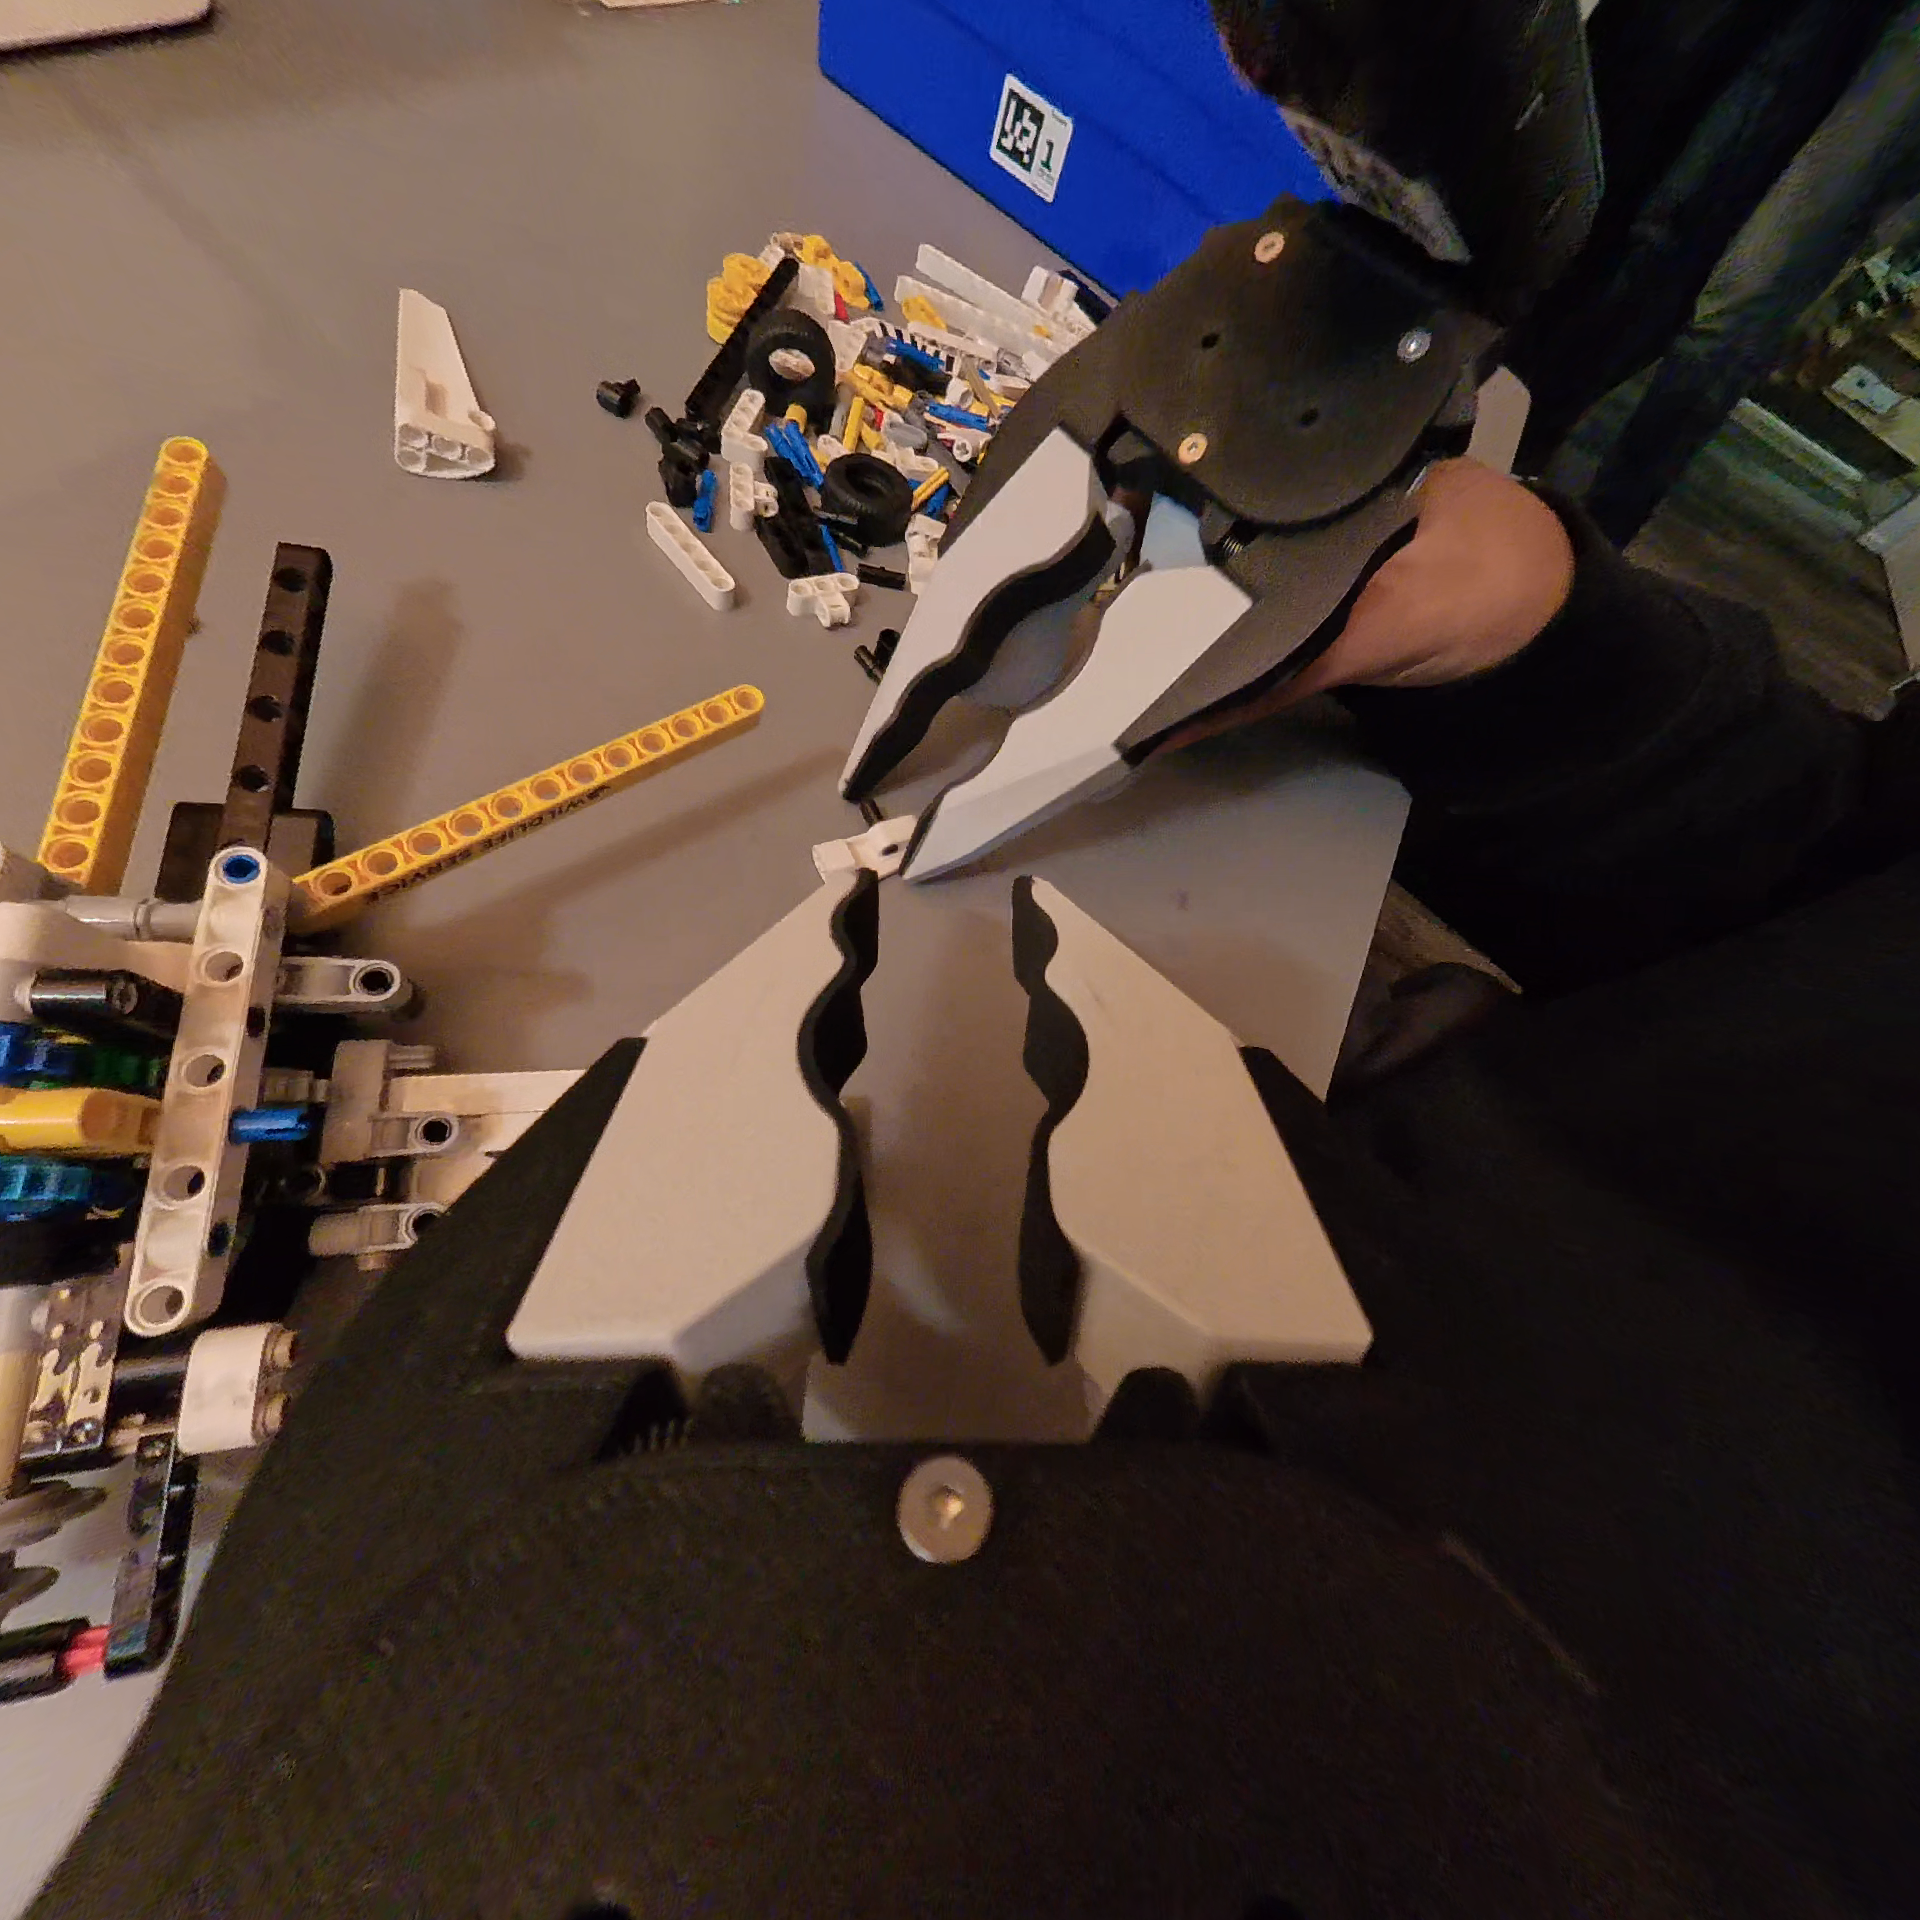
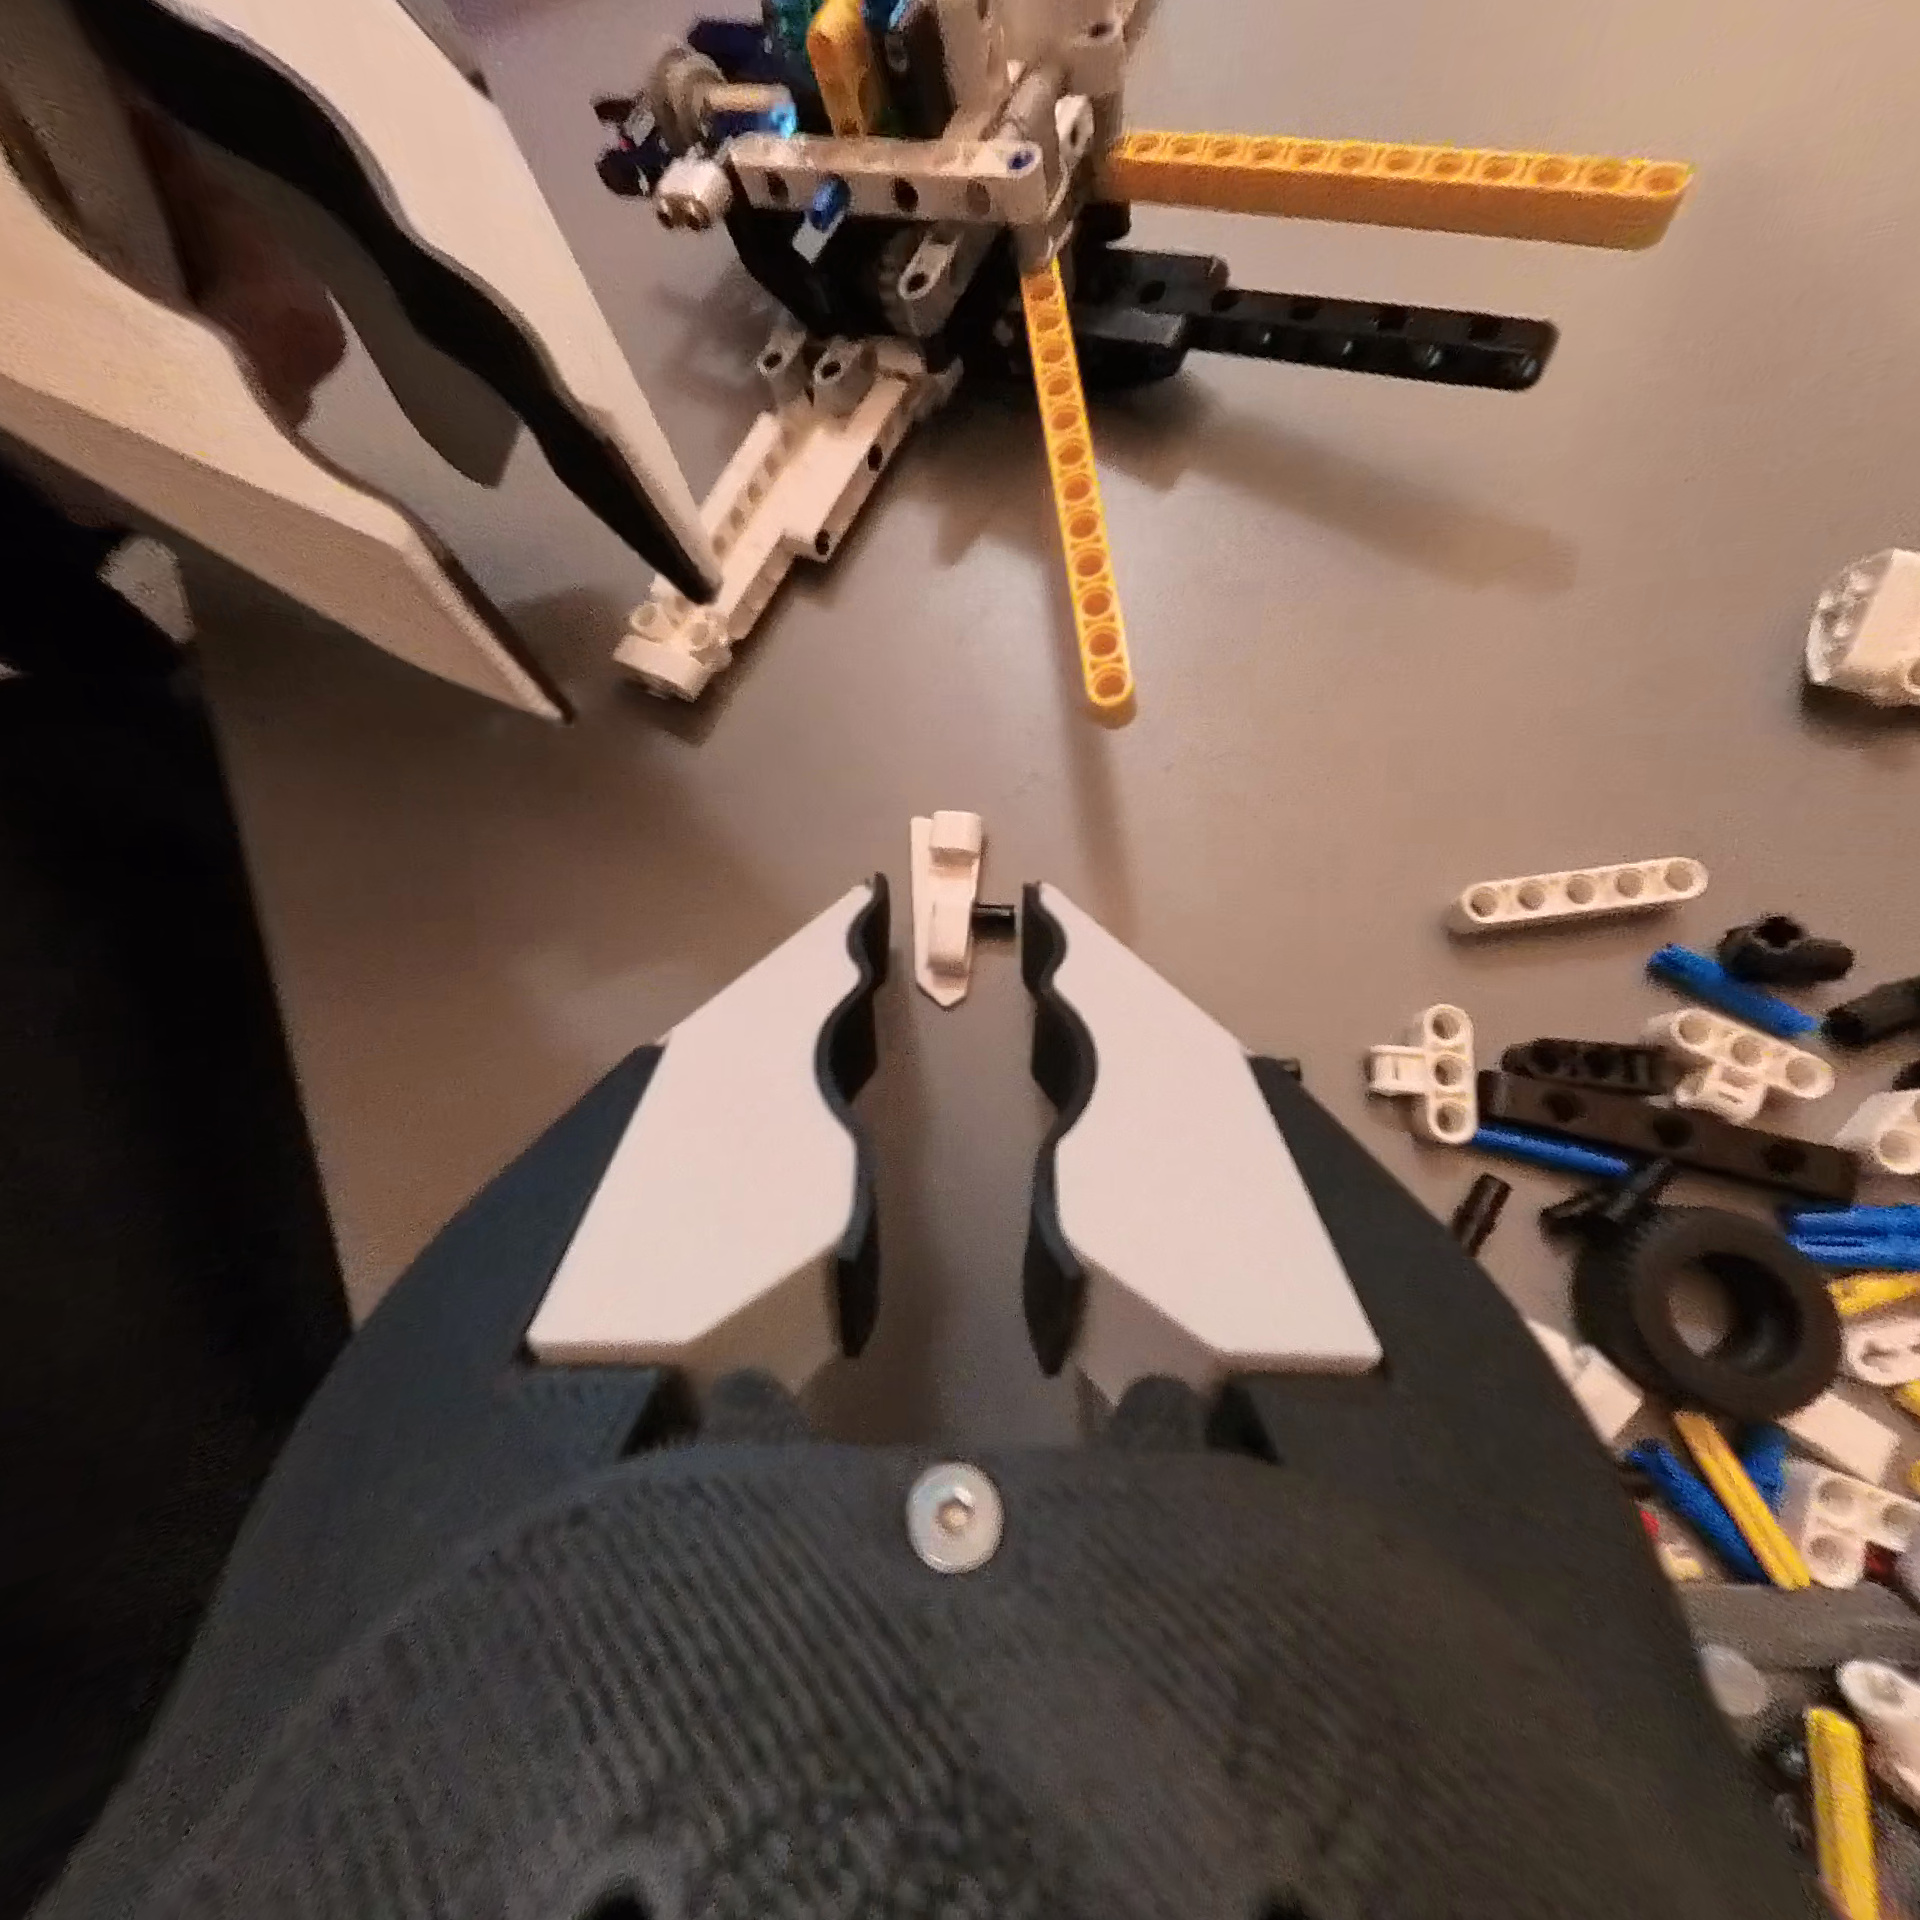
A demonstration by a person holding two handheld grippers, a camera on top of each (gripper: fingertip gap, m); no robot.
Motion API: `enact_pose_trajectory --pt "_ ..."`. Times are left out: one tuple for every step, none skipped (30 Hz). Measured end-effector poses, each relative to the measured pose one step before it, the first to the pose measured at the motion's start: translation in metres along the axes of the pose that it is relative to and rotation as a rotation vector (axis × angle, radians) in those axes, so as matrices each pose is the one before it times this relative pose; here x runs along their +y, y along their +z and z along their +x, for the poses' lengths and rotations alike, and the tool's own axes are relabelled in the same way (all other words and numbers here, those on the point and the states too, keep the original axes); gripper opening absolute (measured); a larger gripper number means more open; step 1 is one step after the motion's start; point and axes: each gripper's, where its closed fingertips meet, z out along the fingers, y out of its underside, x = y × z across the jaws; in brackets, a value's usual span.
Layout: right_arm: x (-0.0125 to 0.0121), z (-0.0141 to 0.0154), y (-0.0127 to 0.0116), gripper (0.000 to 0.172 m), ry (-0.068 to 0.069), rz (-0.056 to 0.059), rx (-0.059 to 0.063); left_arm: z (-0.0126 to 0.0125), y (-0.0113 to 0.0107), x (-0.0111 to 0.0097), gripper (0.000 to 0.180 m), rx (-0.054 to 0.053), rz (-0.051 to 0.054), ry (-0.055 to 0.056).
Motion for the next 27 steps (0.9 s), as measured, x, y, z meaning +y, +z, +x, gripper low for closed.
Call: enact_pose_trajectory --pt "0.00226 0.00146 0.0024 0.024 -0.0156 -0.0207 0.0195 -0.00036 0.00033 -0.00002 0.024 0.0009 0.001 -0.0019" --pt "0.00017 0.00057 0.00122 0.023 -0.0191 -0.005 0.0148 -0.00045 0.00042 -0.00006 0.024 0.0013 0.001 -0.004" --pt "0.00037 -0.00039 0.00058 0.022 -0.017 -0.0041 0.007 -0.00036 0.00059 0.00009 0.024 0.0015 0.002 -0.0051" --pt "0.00001 -0.00061 0.00018 0.02 -0.0136 -0.0028 0.0024 -0.00057 0.00082 0.00006 0.024 0.0008 0.0027 -0.0066" --pt "-0.00003 -0.0011 0.0001 0.019 -0.0098 -0.0017 -0.0025 -0.00075 0.00111 0.00032 0.025 -0.0006 0.0015 -0.0085" --pt "-0.00065 -0.00107 0.00003 0.019 -0.0097 0.0017 -0.0046 -0.0009 0.00139 0.00063 0.026 -0.0018 -0.0001 -0.0105" --pt "-0.00234 -0.00098 -0.00037 0.019 -0.017 0.012 -0.0009 -0.0031 0.0015 0.00014 0.03 -0.0154 0.0031 -0.0187" --pt "-0.00545 -0.00053 -0.00197 0.018 -0.0286 0.0317 0.0081 -0.00516 0.0009 -0.0013 0.034 -0.0268 0.0122 -0.0258" --pt "-0.00894 -0.00109 -0.00389 0.018 -0.0447 0.051 0.0145 -0.00434 0.00029 -0.00306 0.035 -0.0193 0.0233 -0.0302" --pt "-0.01175 -0.00172 -0.00567 0.018 -0.0625 0.0643 0.02 -0.0021 -0.00032 -0.00453 0.036 -0.0023 0.0313 -0.0405" --pt "-0.01306 -0.00136 -0.00664 0.018 -0.0746 0.0663 0.0301 0.00291 -0.00087 -0.00562 0.037 0.034 0.0376 -0.047" --pt "-0.01245 -0.00076 -0.00645 0.019 -0.0794 0.0577 0.0357 0.00763 -0.00128 -0.00671 0.038 0.0678 0.0434 -0.0575" --pt "-0.01129 -0.00052 -0.0058 0.018 -0.0735 0.0483 0.0356 0.00881 -0.00099 -0.00605 0.036 0.0793 0.0373 -0.0638" --pt "-0.00963 0.00042 -0.00472 0.018 -0.0571 0.0402 0.0339 0.00891 -0.00028 -0.00385 0.03 0.0785 0.0219 -0.057" --pt "-0.00708 0.00131 -0.0036 0.018 -0.0386 0.028 0.0316 0.00861 -0.00017 -0.00243 0.021 0.0749 0.013 -0.0458" --pt "-0.00457 0.00174 -0.00285 0.018 -0.0271 0.0175 0.0262 0.00628 0.00013 -0.00117 0.013 0.0565 0.0057 -0.038" --pt "-0.00346 0.00118 -0.00231 0.018 -0.0216 0.0162 0.018 0.0015 -0.00022 -0.00155 0.007 0.0201 0.0089 -0.0278" --pt "-0.00348 0.00045 -0.00221 0.018 -0.0158 0.0209 0.0102 0.00163 -0.00133 -0.00177 0.003 0.0165 0.0125 0.0009" --pt "-0.00498 -0.00032 -0.00239 0.018 -0.008 0.0327 0.0023 0.00418 -0.00118 -0.00137 0.003 0.0294 0.012 -0.004" --pt "-0.00451 -0.00022 -0.0022 0.018 -0.0032 0.0284 0.0006 0.00396 -0.00096 -0.00084 0.002 0.0271 0.0087 -0.0072" --pt "-0.00443 -0.00019 -0.00215 0.018 0.0024 0.0286 -0.0031 0.00455 -0.00088 -0.00093 0.003 0.026 0.0102 0.0015" --pt "-0.00581 0.00012 -0.00248 0.017 0.0154 0.0415 -0.0046 0.00365 -0.0011 -0.00206 0.003 0.0145 0.0173 0.0103" --pt "-0.00793 0.00139 -0.00302 0.019 0.0412 0.0613 -0.0038 0.00136 -0.00178 -0.00341 0.003 -0.0025 0.0246 0.0177" --pt "-0.01038 0.0042 -0.00391 0.027 0.077 0.0822 0.0054 0.0031 -0.00189 -0.00367 0.003 0.0078 0.0226 0.0215" --pt "-0.01067 0.00648 -0.00459 0.036 0.1006 0.0884 0.0106 0.00354 -0.00186 -0.00379 0.003 0.01 0.0211 0.0169" --pt "-0.0092 0.00756 -0.00461 0.042 0.1068 0.081 0.0118 0.00251 -0.00157 -0.00345 0.003 0.0025 0.0174 0.0149" --pt "-0.00666 0.00699 -0.00338 0.039 0.1004 0.0615 0.0087 0.00429 -0.00097 -0.00273 0.003 0.0121 0.0152 0.0202"
